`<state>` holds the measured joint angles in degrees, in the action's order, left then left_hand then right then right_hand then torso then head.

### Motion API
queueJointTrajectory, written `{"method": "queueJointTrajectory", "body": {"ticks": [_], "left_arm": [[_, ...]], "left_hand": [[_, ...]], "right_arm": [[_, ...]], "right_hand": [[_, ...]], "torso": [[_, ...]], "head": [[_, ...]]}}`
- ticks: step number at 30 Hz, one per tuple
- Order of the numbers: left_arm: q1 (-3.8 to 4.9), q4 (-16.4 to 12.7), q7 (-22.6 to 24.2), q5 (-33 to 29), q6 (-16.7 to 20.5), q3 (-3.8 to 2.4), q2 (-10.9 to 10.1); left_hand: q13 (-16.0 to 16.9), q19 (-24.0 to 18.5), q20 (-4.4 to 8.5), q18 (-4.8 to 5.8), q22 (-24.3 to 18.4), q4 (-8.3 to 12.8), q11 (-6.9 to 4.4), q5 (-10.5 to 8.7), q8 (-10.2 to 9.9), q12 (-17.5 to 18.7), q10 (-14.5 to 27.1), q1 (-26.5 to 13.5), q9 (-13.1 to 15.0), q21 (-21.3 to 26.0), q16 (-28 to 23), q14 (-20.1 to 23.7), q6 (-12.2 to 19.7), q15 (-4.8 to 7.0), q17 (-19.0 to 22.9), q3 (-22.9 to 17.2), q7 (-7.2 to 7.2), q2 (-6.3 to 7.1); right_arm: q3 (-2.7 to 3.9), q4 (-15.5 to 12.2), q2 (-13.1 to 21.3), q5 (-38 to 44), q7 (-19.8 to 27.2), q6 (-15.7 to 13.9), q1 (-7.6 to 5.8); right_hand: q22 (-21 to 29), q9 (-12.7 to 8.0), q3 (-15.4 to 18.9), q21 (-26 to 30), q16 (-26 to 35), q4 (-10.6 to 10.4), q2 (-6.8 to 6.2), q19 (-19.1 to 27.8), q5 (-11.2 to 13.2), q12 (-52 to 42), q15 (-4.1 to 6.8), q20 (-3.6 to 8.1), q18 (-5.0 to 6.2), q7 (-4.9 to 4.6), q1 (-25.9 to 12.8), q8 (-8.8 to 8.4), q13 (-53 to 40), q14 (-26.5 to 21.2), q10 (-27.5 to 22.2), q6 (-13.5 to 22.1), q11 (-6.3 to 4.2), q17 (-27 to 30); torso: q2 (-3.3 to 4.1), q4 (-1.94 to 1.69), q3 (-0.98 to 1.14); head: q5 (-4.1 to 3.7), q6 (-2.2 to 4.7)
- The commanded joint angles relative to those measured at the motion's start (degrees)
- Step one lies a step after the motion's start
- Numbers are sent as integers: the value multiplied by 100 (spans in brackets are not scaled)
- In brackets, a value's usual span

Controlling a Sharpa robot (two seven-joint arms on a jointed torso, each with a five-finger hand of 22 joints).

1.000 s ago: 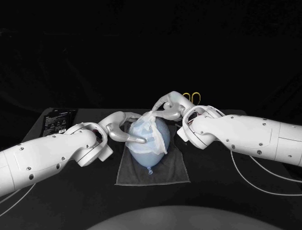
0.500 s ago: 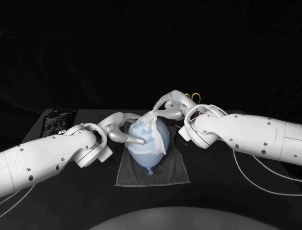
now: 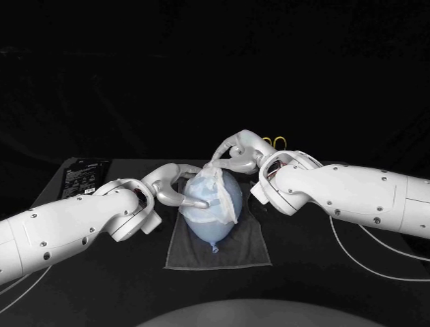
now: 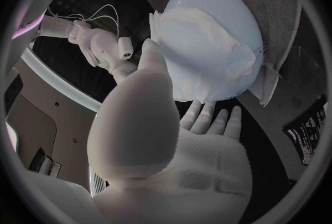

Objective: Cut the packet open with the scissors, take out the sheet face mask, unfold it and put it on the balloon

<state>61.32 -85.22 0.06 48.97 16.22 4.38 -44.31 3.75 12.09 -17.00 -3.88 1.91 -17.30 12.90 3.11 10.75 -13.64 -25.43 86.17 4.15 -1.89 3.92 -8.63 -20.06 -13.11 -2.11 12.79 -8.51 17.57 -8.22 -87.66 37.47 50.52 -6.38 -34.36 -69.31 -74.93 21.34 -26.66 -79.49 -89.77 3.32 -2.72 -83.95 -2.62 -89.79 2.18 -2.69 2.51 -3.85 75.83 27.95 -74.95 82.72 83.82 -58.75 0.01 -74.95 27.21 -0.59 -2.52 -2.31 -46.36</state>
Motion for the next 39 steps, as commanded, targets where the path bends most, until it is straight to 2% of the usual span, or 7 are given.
{"method": "queueJointTrajectory", "body": {"ticks": [1, 6, 10, 14, 27, 31, 39], "left_arm": [[-13, 3, -48, -33, -131, 12, 31], [-14, 56, -47, -34, -144, 13, 75], [-14, 105, -43, -34, -149, 13, 119], [-15, 144, -48, -34, -160, 13, 166], [-15, 168, -76, -34, -172, 16, 185], [-15, 165, -79, -34, -171, 16, 184], [-15, 157, -84, -34, -169, 16, 167]], "left_hand": [[7, -31, -9, 67, 7, -5, 6, 9, 5, -25, -16, 40, 3, -6, -19, 19, -4, 30, -5, -12, -647, 5], [7, -31, -9, 67, 7, -5, 6, 9, 5, -25, -16, 40, 3, -6, -19, 19, -4, 30, -5, -12, -647, 5], [6, -34, -9, 67, 6, -5, 8, 9, 5, -26, -15, 42, 4, -6, -21, 22, -3, 30, -5, -13, -648, 5], [5, -35, -9, 66, 6, -5, 9, 10, 3, -24, -11, 43, 4, -6, -21, 21, 1, 29, -5, -16, -649, 4], [2, -32, -8, 66, 7, -5, 13, 11, 1, -22, -2, 46, 5, -7, -23, 21, 6, 30, -6, -46, -653, 3], [2, -31, -8, 66, 7, -5, 15, 12, 3, -27, -8, 51, 6, -7, -24, 20, 6, 30, -6, -56, -656, 2], [2, -31, -8, 66, 7, -5, 15, 12, 3, -27, -8, 51, 6, -7, -24, 20, 6, 30, -6, -56, -656, 2]], "right_arm": [[5, -35, -5, 17, 92, 29, -12], [9, -95, -57, -61, 157, 62, -20], [9, -54, -172, -118, 177, 112, -21], [8, 59, -324, -146, 148, 159, -21], [-26, 135, -538, -155, 62, 366, -6], [-55, 163, -569, -164, 10, 512, 16], [-98, 143, -525, -124, -164, 980, 79]], "right_hand": [[-1211, 3, -41, -19, -23, -7, -2, -237, -18, -21, 169, 33, -30, 8, -73, 39, -1505, 728, 618, 10, -41, -1505], [-1213, 12, -63, -25, -23, 6, -9, -239, -18, -21, 170, 35, -31, 9, -85, 53, -1505, 728, 618, 16, -42, -1505], [-1210, 15, -75, -16, -23, 13, -12, -236, -18, -21, 171, 36, -29, 8, -90, 59, -1505, 728, 618, 20, -42, -1505], [-1208, 18, -83, -9, -23, 16, -14, -233, -17, -21, 171, 36, -28, 7, -96, 63, -1505, 728, 618, 25, -42, -1505], [-1178, 41, -159, 97, -23, 47, -43, -194, -17, 18, 164, 34, -6, -5, -178, 87, -1466, 728, 586, 128, -32, -1505], [-1117, 8, -110, 310, -23, -10, -82, -109, -14, 242, 119, 14, 35, -82, -361, -2, -1246, 728, 394, 346, 32, -1505], [-968, -232, 430, 847, 20, -333, -487, 134, -12, 804, -202, -206, 112, -480, -949, -530, -713, 689, -164, 1042, 395, -1377]], "torso": [[-7, 0, 3], [1, 10, 11], [1, 11, 8], [-5, 10, 6], [13, 8, 1], [8, 8, 2], [13, 11, 6]], "head": [[16, 45], [28, 127], [48, 253], [55, 290], [85, 241], [100, 214], [131, 140]]}}
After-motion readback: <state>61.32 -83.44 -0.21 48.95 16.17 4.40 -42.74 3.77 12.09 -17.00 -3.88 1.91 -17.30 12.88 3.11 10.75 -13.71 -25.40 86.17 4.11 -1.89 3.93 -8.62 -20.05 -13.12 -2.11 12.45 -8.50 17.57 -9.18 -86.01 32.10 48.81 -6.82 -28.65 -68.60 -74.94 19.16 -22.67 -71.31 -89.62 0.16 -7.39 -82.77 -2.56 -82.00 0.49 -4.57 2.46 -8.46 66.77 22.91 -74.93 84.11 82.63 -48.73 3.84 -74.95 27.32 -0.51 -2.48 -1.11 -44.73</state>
